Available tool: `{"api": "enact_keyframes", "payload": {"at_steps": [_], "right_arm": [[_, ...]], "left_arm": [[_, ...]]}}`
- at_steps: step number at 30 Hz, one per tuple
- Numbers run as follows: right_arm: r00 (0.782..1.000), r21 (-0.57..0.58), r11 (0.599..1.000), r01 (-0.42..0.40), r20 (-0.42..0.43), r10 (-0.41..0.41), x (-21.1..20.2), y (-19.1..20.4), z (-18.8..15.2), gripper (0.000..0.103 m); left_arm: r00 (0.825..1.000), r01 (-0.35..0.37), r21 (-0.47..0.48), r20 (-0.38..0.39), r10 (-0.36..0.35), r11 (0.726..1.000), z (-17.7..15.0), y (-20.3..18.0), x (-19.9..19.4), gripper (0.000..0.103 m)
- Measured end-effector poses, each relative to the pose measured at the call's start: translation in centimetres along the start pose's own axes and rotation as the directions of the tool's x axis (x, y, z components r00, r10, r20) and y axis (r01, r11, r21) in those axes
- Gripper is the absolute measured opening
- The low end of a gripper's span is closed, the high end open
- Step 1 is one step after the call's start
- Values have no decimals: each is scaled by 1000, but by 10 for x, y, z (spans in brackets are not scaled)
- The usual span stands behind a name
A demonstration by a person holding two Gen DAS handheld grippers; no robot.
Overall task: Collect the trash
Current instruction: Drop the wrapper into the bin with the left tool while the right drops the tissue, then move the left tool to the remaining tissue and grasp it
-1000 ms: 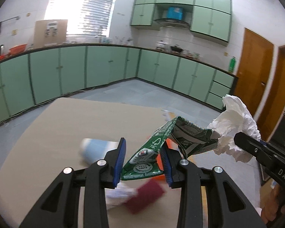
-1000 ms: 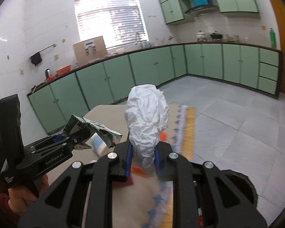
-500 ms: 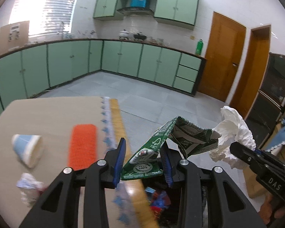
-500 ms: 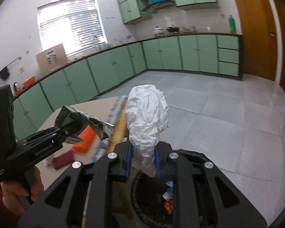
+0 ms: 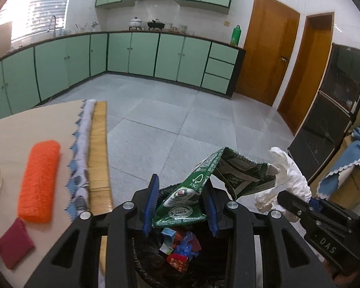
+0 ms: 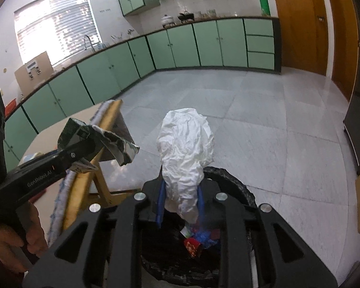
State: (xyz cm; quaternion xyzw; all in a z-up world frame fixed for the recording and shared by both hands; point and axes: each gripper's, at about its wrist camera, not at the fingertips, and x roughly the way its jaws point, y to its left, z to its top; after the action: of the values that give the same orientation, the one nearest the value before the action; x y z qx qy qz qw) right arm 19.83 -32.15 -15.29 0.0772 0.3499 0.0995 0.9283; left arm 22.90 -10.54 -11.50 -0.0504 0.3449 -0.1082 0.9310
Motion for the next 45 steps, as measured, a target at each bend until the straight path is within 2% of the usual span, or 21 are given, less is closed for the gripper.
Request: {"api": "enact_keyframes", "payload": {"at_steps": [2, 4, 5, 6, 11, 13, 14, 15, 19, 22, 27, 30, 39, 45], "right_arm": [[1000, 5, 1000, 11, -11, -11, 7, -2, -2, 33], [1000, 15, 1000, 23, -8, -23, 10, -7, -6, 46], [1000, 21, 999, 27, -8, -26, 12, -6, -6, 49], [999, 30, 999, 32, -7, -32, 13, -9, -7, 57], [999, 60, 997, 47, 5, -48, 12, -19, -7, 74], [998, 74, 996, 58, 21, -59, 8, -19, -6, 87], [998, 80, 995, 60, 32, -62, 6, -19, -3, 89], [997, 83, 995, 60, 41, -64, 4, -19, -1, 90], [994, 70, 995, 67, 77, -73, -7, -6, 4, 95], [992, 65, 997, 44, 113, -51, -17, 12, 8, 96], [991, 28, 1000, -11, 137, 7, -24, 51, 11, 97], [988, -9, 999, -45, 146, 46, -25, 80, 11, 97], [976, -120, 983, -141, 149, 159, -19, 176, 4, 97], [975, -158, 975, -157, 131, 178, -9, 220, -10, 97]], "left_arm": [[1000, 6, 2, -22, -6, 1000, -1, -1, 10, 36], [999, 18, -5, -41, -18, 1000, -1, 0, 19, 38], [998, 30, -12, -50, -30, 999, -1, 2, 22, 47], [998, 34, -15, -52, -35, 999, -2, 2, 23, 57], [997, 47, -8, -54, -47, 999, -3, 2, 23, 67], [997, 51, -14, -51, -51, 999, -2, 3, 19, 68], [998, 50, -17, -45, -50, 999, -1, 4, 15, 71], [999, 43, -19, -33, -43, 999, 0, 7, 10, 74], [1000, 0, -23, 21, 1, 1000, 3, 22, -17, 76], [996, -45, -32, 69, 47, 998, 7, 39, -43, 78], [980, -149, -48, 129, 154, 988, 4, 76, -89, 79], [962, -222, -77, 145, 231, 972, -5, 106, -115, 79], [902, -393, -153, 131, 412, 907, -36, 181, -163, 79], [897, -417, -185, 76, 436, 890, -59, 211, -165, 79]]}}
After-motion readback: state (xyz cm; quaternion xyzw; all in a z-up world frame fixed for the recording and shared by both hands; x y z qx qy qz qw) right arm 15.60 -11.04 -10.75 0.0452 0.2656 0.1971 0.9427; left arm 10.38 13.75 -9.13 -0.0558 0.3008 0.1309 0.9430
